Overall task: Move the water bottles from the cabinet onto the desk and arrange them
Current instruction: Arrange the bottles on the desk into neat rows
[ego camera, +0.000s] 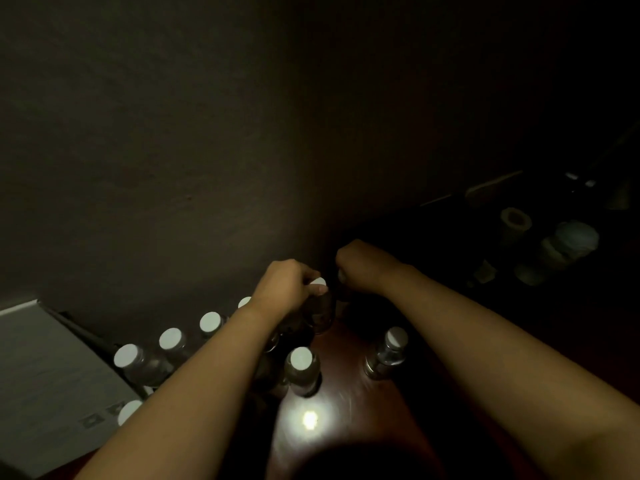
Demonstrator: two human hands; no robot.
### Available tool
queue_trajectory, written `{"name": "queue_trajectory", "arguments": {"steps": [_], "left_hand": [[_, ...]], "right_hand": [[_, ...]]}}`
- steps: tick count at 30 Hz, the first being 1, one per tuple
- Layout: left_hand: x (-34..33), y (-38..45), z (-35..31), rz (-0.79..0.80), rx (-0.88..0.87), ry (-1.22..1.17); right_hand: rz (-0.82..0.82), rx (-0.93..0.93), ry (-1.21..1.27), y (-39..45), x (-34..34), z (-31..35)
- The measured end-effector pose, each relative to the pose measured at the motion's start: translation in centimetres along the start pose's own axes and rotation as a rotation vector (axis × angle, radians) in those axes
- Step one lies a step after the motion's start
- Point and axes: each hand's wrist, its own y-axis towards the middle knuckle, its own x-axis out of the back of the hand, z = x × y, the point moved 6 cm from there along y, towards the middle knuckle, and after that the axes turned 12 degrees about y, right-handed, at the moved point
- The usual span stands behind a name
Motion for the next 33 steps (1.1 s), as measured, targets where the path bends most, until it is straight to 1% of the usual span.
{"name": "queue_trajectory", "arguments": {"steps": [4,7,13,16,19,22,25,27,29,33], "left_hand": [[0.1,0.2,0.2,0.019,0.001,0.01],[0.5,0.3,-0.1,0.049,-0.021,0.044],[3.0,-2.4,-0.6,-0.047,-0.062,0.047],[5.4,-5.6,0.8,-0.096,-0.063,0.09],[7.9,-9.8,3.5,-0.129,-0.007,0.099],[10.0,-14.3,6.5,-0.201,0.068,0.111],[10.6,-18.3,9.6,-0.233,0.155,0.1],[10.2,-20.3,11.6,-0.222,0.22,0.095],[9.4,-21.9,13.5,-0.205,0.278,0.075],[6.8,-23.6,16.3,-0.139,0.335,0.052]], "right_hand": [[0.064,0.008,-0.051,-0.1,0.0,0.6],[0.082,-0.001,-0.083,-0.4,0.0,1.1],[0.047,-0.004,-0.171,-2.3,1.9,3.2],[-0.029,0.051,-0.214,-3.9,3.5,5.3],[-0.06,0.146,-0.204,-5.5,3.4,8.6],[-0.023,0.256,-0.098,-6.7,1.9,12.5],[0.008,0.364,-0.036,-7.7,0.0,16.4],[0.031,0.424,-0.021,-8.0,-1.8,18.7],[0.069,0.443,-0.033,-8.0,-4.0,20.5],[0.154,0.477,-0.047,-8.0,-7.9,23.0]]}}
